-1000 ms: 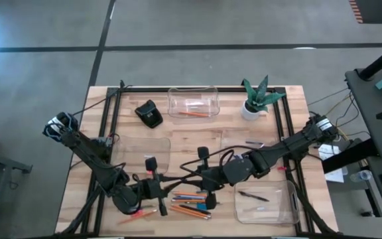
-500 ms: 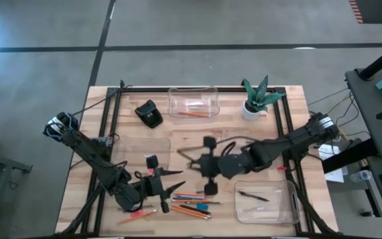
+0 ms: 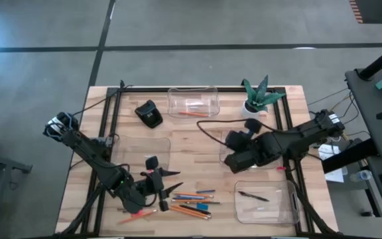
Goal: Sort crayons/erasers/pens/pencils in bins
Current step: Put the blue crayon into the middle right transparent bin
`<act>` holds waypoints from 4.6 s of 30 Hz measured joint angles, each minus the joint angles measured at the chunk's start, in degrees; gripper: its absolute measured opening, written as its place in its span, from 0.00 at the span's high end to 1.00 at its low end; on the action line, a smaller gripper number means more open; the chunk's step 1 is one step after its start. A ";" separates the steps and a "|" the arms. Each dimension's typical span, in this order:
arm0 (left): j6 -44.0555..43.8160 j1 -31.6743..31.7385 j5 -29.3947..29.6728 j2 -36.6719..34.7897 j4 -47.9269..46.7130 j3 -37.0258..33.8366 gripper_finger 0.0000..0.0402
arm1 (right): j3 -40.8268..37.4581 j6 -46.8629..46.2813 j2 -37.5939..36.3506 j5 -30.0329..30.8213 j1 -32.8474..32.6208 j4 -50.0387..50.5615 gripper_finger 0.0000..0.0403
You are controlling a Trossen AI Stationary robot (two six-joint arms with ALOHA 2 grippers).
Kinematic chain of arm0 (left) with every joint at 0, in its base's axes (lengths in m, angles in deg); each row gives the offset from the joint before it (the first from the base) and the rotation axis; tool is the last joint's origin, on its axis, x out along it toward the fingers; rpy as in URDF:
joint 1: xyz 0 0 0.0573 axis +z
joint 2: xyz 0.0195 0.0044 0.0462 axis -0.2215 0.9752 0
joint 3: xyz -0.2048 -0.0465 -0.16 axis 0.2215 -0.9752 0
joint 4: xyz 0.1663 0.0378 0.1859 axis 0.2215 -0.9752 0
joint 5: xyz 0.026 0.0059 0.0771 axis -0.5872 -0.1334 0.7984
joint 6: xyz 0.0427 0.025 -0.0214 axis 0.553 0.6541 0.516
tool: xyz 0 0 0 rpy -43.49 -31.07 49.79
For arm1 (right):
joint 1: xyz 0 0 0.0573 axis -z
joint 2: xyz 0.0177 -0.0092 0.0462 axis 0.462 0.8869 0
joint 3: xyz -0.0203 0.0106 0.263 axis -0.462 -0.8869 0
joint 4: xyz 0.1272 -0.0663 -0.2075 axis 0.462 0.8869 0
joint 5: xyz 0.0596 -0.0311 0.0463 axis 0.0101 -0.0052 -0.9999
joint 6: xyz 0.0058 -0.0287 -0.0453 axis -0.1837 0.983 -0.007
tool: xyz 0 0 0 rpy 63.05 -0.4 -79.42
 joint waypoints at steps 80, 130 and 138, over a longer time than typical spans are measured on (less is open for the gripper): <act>-52.33 -8.68 -58.05 11.16 -37.04 -11.25 0.97 | -3.13 11.93 0.04 -13.69 7.27 -8.77 0.86; 18.12 3.81 -8.95 -1.02 23.35 -7.13 0.97 | -23.70 44.46 1.51 -21.43 -2.51 -104.75 0.53; 18.16 4.98 -8.67 -1.07 24.46 -7.26 0.97 | -14.77 45.39 7.61 -21.51 -2.33 -94.97 0.51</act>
